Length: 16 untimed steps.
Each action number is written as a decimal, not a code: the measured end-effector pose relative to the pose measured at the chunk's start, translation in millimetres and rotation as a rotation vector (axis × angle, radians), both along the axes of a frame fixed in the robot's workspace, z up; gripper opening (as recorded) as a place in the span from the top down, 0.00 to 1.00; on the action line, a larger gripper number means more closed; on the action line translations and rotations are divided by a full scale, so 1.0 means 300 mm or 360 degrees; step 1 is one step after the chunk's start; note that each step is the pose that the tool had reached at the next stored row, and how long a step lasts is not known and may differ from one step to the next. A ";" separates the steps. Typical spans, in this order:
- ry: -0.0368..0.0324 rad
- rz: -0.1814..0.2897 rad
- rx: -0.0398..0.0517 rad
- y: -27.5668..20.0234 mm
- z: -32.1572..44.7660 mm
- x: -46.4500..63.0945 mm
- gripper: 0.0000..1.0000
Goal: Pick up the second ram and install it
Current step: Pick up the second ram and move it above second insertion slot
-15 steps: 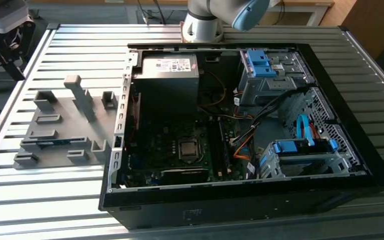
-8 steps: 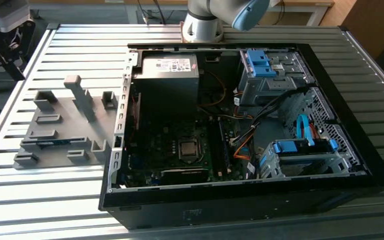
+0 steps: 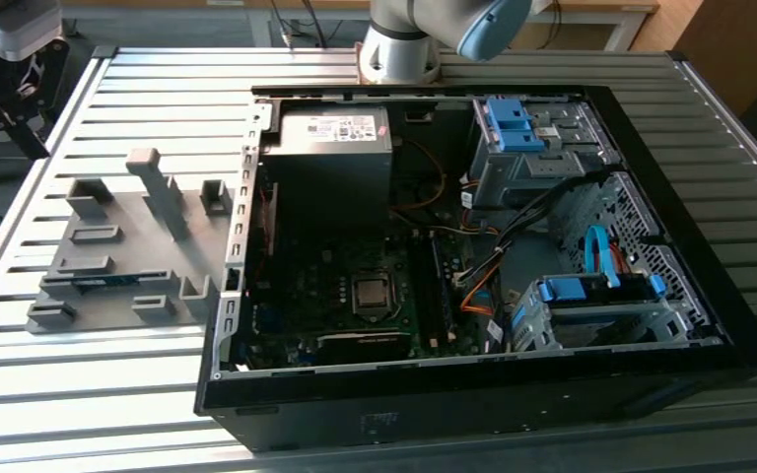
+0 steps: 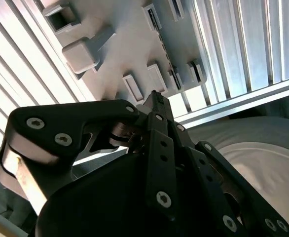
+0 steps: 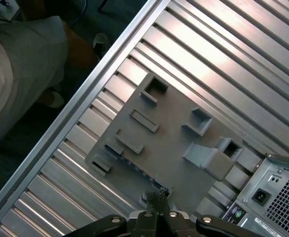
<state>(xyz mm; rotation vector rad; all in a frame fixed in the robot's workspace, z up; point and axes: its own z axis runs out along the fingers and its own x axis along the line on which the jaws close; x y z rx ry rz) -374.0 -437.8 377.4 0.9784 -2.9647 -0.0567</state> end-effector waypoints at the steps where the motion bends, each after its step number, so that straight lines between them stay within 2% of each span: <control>1: 0.0000 0.0006 0.0000 0.000 0.000 0.000 0.89; 16: 0.0000 0.0111 0.0000 0.000 0.000 -0.001 0.89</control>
